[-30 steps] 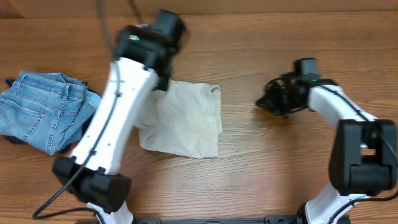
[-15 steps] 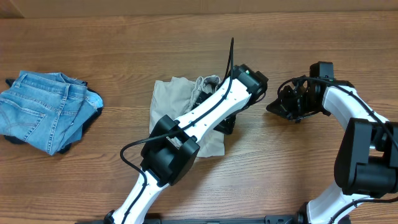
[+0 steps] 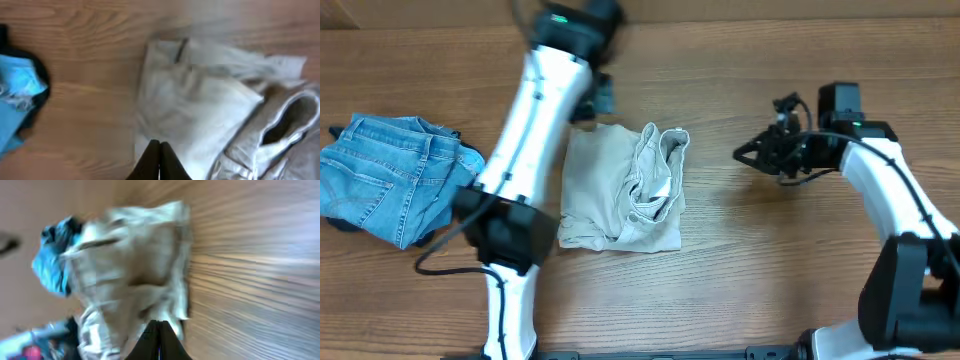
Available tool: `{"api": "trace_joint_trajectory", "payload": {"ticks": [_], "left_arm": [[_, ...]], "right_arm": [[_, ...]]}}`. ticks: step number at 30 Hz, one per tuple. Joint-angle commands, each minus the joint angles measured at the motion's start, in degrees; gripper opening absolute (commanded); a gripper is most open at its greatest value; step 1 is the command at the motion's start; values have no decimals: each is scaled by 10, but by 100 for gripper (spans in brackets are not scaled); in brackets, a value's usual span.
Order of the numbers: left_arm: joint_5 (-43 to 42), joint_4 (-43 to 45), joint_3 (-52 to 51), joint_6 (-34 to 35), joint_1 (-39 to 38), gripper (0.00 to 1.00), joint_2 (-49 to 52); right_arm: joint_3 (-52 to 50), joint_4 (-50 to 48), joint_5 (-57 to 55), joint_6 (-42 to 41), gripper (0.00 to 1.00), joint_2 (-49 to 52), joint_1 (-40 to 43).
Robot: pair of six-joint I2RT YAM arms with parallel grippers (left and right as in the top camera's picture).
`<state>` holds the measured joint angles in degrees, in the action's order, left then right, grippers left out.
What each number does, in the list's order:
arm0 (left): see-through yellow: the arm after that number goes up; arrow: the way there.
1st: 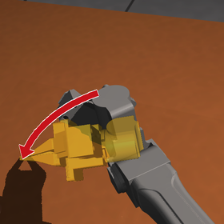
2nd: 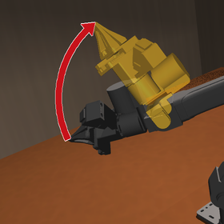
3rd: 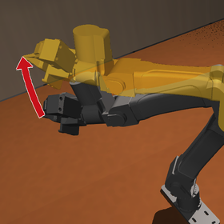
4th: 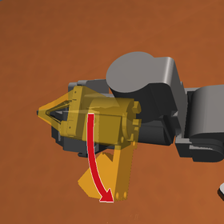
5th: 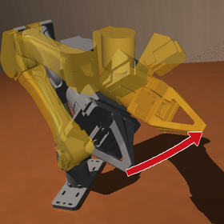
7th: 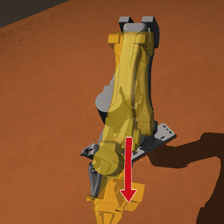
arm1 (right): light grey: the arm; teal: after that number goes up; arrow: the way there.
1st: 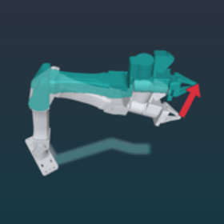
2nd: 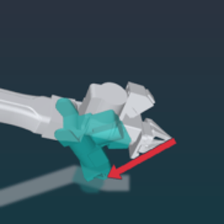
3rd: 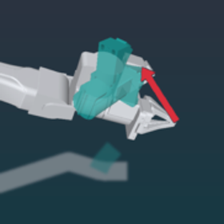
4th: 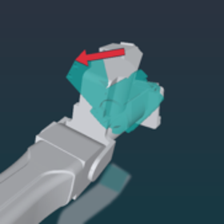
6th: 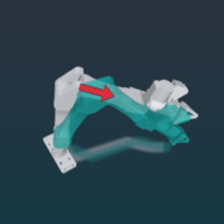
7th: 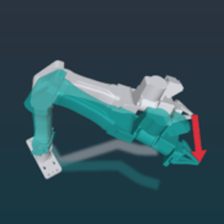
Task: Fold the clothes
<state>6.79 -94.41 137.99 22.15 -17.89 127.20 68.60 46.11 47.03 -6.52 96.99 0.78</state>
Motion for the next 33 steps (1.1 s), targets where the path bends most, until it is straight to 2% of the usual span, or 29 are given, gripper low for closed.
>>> {"api": "trace_joint_trajectory", "payload": {"ticks": [1,4,6,7,11,12,13,15,16,18,19,23,24,26,30,31,32,33], "left_arm": [[-200,16,-10,-105,57,4,-2],[-241,38,-73,-151,81,4,2],[-276,76,-141,-174,82,4,2],[-300,123,-204,-175,82,4,2],[-313,208,-299,-174,82,4,2],[-304,219,-324,-174,82,4,2],[-288,223,-341,-173,84,4,2],[-263,216,-360,-173,91,4,2],[-256,212,-362,-173,95,4,2],[-256,212,-362,-173,104,4,2],[-256,214,-362,-172,112,4,2],[-272,212,-361,-170,129,4,0],[-290,210,-359,-171,129,4,-2],[-351,215,-358,-187,122,4,-18],[-334,281,-360,-201,62,8,-30],[-305,289,-360,-203,43,9,-19],[-263,289,-371,-199,24,8,-8],[-256,289,-382,-198,19,6,-4]], "right_arm": [[9,-37,30,20,4,-11,-128],[9,-132,30,7,4,-11,-215],[9,-171,-66,-85,4,-5,-261],[9,-177,-169,-150,4,11,-288],[8,-210,-191,-163,4,80,-329],[8,-192,-205,-168,4,99,-337],[8,-139,-263,-214,4,104,-336],[10,-45,-371,-240,4,96,-317],[11,6,-417,-239,4,82,-300],[11,43,-428,-224,4,54,-275],[11,44,-424,-200,4,31,-264],[12,40,-416,-198,4,-12,-254],[12,25,-378,-165,4,-13,-255],[11,-38,-220,-43,4,-13,-255],[11,-136,-246,-76,4,40,-255],[11,-122,-327,-121,4,68,-250],[11,-103,-384,-139,4,82,-244],[11,-95,-406,-139,4,87,-240]]}}
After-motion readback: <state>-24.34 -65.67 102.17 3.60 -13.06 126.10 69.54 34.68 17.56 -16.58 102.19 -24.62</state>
